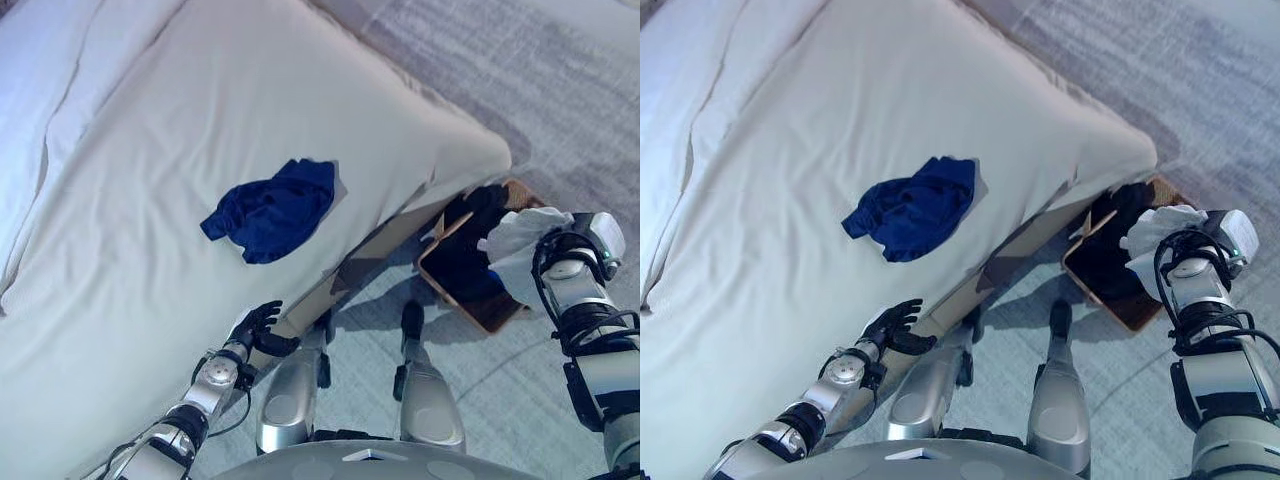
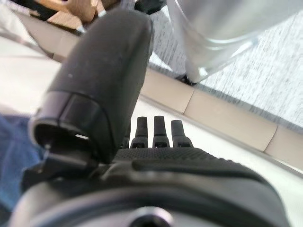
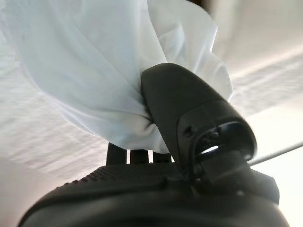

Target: Pick up the clothes from the bed and place them into the basket

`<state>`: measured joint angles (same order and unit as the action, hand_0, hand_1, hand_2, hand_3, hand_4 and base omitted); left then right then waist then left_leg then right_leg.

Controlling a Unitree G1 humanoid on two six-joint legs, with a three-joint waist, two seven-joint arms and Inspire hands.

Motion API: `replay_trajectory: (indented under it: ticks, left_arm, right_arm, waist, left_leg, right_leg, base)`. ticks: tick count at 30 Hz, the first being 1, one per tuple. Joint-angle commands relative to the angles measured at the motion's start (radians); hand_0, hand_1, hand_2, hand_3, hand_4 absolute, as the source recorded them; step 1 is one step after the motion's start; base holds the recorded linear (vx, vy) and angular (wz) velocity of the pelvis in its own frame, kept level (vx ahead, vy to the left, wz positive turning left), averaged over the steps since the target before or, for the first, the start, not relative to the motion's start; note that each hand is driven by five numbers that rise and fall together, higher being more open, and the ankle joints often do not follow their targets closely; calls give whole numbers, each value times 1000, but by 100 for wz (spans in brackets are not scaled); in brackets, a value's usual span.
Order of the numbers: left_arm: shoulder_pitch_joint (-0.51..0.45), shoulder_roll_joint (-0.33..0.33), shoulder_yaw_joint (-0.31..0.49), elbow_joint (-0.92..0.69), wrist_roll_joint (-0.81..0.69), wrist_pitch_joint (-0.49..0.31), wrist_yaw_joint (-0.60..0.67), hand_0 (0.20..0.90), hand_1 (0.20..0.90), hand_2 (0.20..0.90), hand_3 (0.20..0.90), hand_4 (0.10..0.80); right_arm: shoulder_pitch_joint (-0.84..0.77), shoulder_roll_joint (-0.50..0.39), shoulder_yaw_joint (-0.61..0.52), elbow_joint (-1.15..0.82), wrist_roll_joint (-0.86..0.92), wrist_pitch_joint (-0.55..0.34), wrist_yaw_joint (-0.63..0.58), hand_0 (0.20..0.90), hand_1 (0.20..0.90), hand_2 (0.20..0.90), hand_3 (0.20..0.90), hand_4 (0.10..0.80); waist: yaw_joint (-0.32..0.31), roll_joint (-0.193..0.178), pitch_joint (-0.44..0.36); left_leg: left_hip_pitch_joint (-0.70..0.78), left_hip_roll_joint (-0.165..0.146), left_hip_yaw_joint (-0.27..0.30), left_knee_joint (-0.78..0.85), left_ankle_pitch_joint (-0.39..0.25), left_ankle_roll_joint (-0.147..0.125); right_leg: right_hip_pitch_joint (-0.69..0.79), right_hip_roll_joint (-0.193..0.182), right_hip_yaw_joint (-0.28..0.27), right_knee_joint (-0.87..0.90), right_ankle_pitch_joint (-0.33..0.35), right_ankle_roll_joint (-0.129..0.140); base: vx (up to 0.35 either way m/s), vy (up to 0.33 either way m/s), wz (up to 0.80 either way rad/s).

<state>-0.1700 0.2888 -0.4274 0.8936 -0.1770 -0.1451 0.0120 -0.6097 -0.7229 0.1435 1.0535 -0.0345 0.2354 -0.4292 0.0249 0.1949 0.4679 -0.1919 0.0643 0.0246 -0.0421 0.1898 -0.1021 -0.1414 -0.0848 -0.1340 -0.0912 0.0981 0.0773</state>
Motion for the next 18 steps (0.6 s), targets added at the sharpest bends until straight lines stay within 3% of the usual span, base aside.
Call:
replay_trajectory:
  ticks: [1, 6, 10, 12, 17, 18]
  left_arm:
    - [-19, 46, -24, -15, -32, -37, 21, 900, 900, 900, 900, 800]
    - [-29, 62, -14, -11, -25, -18, 29, 900, 900, 900, 900, 800]
    - [-24, 55, -7, -11, -32, -15, 35, 900, 900, 900, 900, 800]
    - [-17, 46, 2, -8, -25, -19, 33, 900, 900, 900, 900, 800]
    - [-11, 25, 23, 28, -25, -47, 25, 900, 900, 900, 900, 800]
    - [-12, 24, 27, 31, -23, -45, 23, 900, 900, 900, 900, 800]
  right_arm:
    - [-130, -112, 65, 12, 29, -28, -100, 900, 900, 900, 900, 800]
    - [-139, -101, 52, 2, 84, -26, -115, 900, 900, 900, 900, 800]
    - [-118, -93, -2, -98, 227, -151, -170, 900, 900, 900, 900, 800]
    - [-91, -72, -58, -222, 268, -261, -232, 900, 900, 900, 900, 800]
    - [18, 6, -178, -554, 155, -368, -307, 900, 900, 900, 900, 800]
    - [23, 8, -184, -588, 139, -356, -308, 900, 900, 900, 900, 800]
  waist:
    - [-6, -56, -8]
    - [-19, -57, 19]
    - [-32, -64, 31]
    - [-40, -74, 31]
    - [-62, -108, 13]
    - [-62, -115, 10]
  left_leg:
    - [-14, -47, -24, 70, -142, 33]
    - [-48, -54, -25, 71, -139, 38]
    - [-54, -65, -24, 99, -157, 41]
    - [-48, -72, -22, 117, -174, 45]
    - [-26, -85, -8, 155, -212, 57]
    - [-24, -86, -6, 161, -217, 58]
  right_leg:
    - [-74, 17, -1, 71, -25, -35]
    - [-136, 27, 29, 90, -18, -36]
    - [-151, 28, 38, 115, -21, -41]
    - [-150, 26, 43, 126, -24, -42]
    - [-135, 18, 49, 141, -28, -38]
    - [-132, 16, 49, 142, -28, -37]
  base:
    - [0, 0, 0]
    - [-13, -10, -3]
    - [19, 68, -5]
    - [52, 98, -4]
    - [70, 118, -13]
    - [67, 95, -3]
